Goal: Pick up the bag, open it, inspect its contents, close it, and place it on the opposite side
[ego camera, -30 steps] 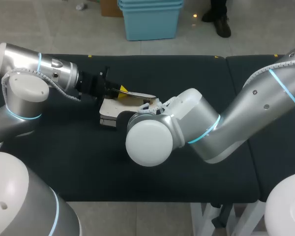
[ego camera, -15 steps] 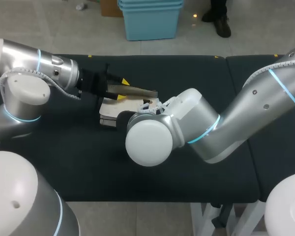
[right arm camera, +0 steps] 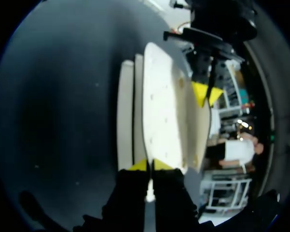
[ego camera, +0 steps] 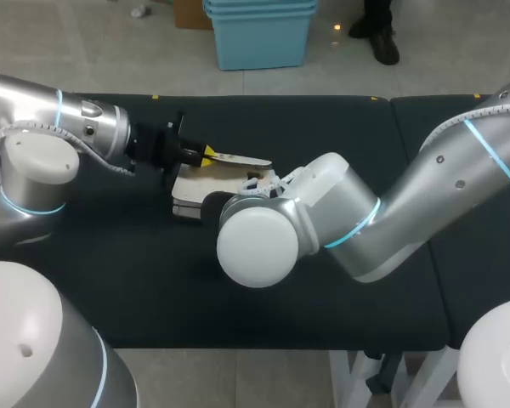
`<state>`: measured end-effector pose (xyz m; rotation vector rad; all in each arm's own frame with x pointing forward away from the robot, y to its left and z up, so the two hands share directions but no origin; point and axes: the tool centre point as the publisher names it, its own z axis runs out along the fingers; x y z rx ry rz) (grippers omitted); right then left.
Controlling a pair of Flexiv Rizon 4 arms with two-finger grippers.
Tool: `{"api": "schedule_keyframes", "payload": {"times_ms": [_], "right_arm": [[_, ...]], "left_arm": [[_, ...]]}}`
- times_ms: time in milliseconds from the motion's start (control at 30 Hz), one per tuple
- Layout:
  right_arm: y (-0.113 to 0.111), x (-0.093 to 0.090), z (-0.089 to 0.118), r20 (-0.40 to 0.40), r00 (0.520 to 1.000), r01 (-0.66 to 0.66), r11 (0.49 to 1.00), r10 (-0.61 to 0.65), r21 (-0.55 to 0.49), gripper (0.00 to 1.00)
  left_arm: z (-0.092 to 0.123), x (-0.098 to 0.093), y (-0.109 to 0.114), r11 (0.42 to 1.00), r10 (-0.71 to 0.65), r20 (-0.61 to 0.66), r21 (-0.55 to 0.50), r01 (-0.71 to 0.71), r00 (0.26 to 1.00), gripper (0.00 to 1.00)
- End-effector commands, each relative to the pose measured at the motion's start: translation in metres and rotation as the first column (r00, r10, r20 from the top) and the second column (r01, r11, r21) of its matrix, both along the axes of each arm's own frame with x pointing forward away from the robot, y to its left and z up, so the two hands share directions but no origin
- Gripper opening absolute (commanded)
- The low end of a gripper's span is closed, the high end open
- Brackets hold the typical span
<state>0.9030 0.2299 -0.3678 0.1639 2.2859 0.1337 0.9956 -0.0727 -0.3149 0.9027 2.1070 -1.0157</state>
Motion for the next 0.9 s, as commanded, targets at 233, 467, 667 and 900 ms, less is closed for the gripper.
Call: {"api": "schedule_keyframes", "payload": {"times_ms": [233, 467, 667, 900], "right_arm": [[0.002, 0.000, -0.002, 0.003, 1.000, 0.004, 1.000, -0.004, -0.002, 0.00], [0.002, 0.000, -0.002, 0.003, 1.000, 0.004, 1.000, -0.004, -0.002, 0.00], [0.002, 0.000, -0.002, 0.003, 1.000, 0.004, 1.000, -0.004, -0.002, 0.00], [0.002, 0.000, -0.002, 0.003, 1.000, 0.004, 1.000, -0.004, -0.002, 0.00]], "left_arm": [[-0.017, -0.024, -0.003, 1.000, 0.000, 0.038, 0.001, 0.000, 0.999, 0.00], [-0.030, -0.033, 0.005, 1.000, -0.002, 0.042, -0.019, 0.003, 0.999, 0.00], [-0.034, -0.037, 0.013, 0.999, 0.006, 0.054, -0.038, -0.004, 0.999, 0.00], [-0.030, -0.041, 0.010, 0.998, 0.007, 0.067, -0.056, -0.003, 0.998, 0.00]]}}
